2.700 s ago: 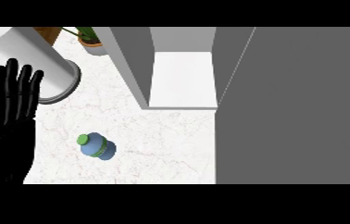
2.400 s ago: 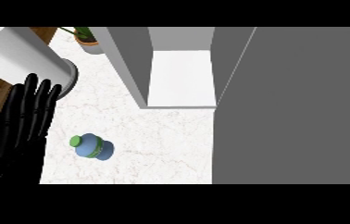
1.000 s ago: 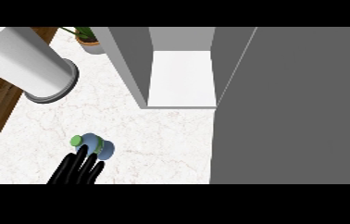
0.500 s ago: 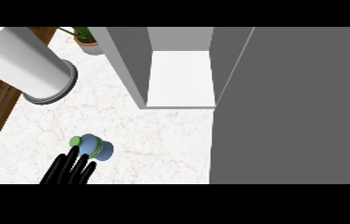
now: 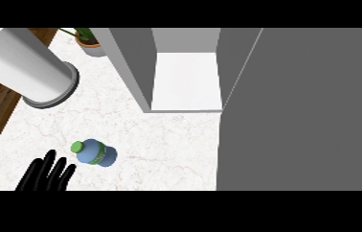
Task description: Pick up the bottled water, place it into the cabinet and close the cabinet
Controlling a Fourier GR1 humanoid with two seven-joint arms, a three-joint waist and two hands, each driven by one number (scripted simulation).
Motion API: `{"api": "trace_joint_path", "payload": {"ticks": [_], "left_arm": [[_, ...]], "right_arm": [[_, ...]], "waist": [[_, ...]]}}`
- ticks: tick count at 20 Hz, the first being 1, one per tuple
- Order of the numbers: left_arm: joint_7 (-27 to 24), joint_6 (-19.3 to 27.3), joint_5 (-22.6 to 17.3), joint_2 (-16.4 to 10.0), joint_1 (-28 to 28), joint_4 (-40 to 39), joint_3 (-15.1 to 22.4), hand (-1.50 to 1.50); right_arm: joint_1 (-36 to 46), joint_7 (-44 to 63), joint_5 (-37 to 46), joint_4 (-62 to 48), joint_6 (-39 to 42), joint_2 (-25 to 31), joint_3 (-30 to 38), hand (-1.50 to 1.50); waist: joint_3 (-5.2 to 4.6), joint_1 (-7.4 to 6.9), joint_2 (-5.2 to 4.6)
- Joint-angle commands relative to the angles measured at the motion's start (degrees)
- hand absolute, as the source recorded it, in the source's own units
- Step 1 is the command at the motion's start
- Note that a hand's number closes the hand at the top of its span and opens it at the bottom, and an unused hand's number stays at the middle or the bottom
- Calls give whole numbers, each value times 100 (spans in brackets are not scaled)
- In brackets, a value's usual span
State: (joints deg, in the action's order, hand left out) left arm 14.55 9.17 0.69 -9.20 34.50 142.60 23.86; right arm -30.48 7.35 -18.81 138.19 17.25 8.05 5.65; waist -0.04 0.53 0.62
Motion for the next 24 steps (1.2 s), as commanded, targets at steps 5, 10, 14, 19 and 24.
{"api": "trace_joint_path", "payload": {"ticks": [5,10,14,19,24], "left_arm": [[-684,-364,-691,-170,157,-536,-1044,-150],[-716,-478,-907,-246,-506,-1340,-1684,-150],[-1122,-721,-871,-339,-806,-1859,-1843,-150],[-1317,-825,-956,-350,-1322,-2720,-2110,-150],[-1711,-952,-924,-370,-1618,-3541,-2355,-150]], "right_arm": [[-518,379,-1245,1124,44,46,363,-150],[-650,145,-1260,1014,324,43,317,-150],[-798,19,-1231,1057,398,1,322,-150],[-869,132,-1297,1220,303,10,329,-150],[-764,-204,-1567,743,519,134,626,-150]], "waist": [[-13,25,-14],[-6,120,-42],[-4,108,-41],[-6,106,-52],[-3,54,-56]]}}
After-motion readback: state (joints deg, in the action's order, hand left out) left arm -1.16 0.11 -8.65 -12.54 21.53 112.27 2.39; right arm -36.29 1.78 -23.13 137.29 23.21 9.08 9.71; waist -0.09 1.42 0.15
